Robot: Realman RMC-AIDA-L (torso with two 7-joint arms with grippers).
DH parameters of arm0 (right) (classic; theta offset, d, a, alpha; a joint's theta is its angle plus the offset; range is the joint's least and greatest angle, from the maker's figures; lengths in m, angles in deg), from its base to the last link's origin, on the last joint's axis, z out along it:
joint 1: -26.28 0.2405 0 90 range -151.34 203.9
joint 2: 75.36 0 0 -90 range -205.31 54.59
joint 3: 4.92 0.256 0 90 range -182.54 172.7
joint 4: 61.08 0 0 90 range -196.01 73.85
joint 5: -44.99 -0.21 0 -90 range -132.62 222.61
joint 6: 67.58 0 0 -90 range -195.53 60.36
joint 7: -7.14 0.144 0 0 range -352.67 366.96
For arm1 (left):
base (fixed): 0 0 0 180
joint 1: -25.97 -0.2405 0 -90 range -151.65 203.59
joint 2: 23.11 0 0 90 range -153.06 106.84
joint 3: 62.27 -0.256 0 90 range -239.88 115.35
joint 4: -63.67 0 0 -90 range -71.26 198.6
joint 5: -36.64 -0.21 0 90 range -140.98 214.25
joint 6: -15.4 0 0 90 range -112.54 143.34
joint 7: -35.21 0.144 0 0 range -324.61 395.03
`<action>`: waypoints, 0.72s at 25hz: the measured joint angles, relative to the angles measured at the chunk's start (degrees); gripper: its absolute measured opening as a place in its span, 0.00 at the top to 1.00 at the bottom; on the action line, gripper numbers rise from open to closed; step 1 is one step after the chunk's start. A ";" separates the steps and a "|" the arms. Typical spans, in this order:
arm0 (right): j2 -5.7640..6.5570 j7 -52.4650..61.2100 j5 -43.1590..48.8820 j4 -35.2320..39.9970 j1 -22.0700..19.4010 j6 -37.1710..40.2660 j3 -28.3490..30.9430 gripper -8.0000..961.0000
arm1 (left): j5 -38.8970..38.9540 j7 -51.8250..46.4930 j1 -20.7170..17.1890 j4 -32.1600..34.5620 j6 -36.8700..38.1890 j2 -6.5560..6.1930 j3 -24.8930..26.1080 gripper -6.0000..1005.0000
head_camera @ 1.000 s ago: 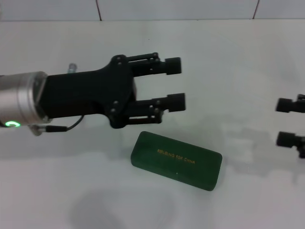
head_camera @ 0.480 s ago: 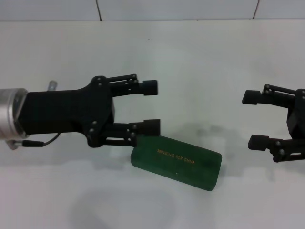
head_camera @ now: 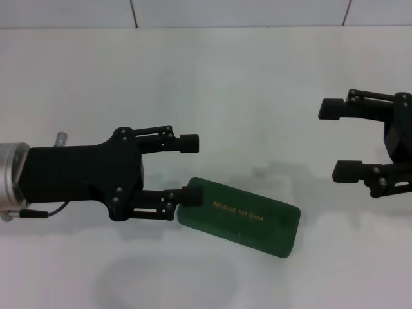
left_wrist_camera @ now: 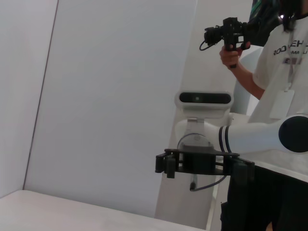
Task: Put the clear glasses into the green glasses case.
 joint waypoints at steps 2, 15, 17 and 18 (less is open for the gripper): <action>-0.09 0.41 0.13 1.01 0.14 -0.63 -0.60 0.11 | 0.00 0.01 -0.01 0.00 0.07 0.00 0.00 0.21; -0.77 -0.06 -3.03 -0.83 0.01 -10.15 -14.62 0.11 | -1.66 -0.23 -0.71 -0.47 1.21 -1.94 1.00 0.21; -0.77 -0.06 -3.78 -0.48 -0.21 -10.81 -15.70 0.11 | -1.65 -0.08 -1.48 -0.62 1.80 -2.14 1.99 0.21; -0.74 -0.06 -4.19 -0.39 -0.24 -10.84 -15.72 0.11 | -1.65 -0.07 -1.76 -0.62 2.02 -2.19 2.32 0.21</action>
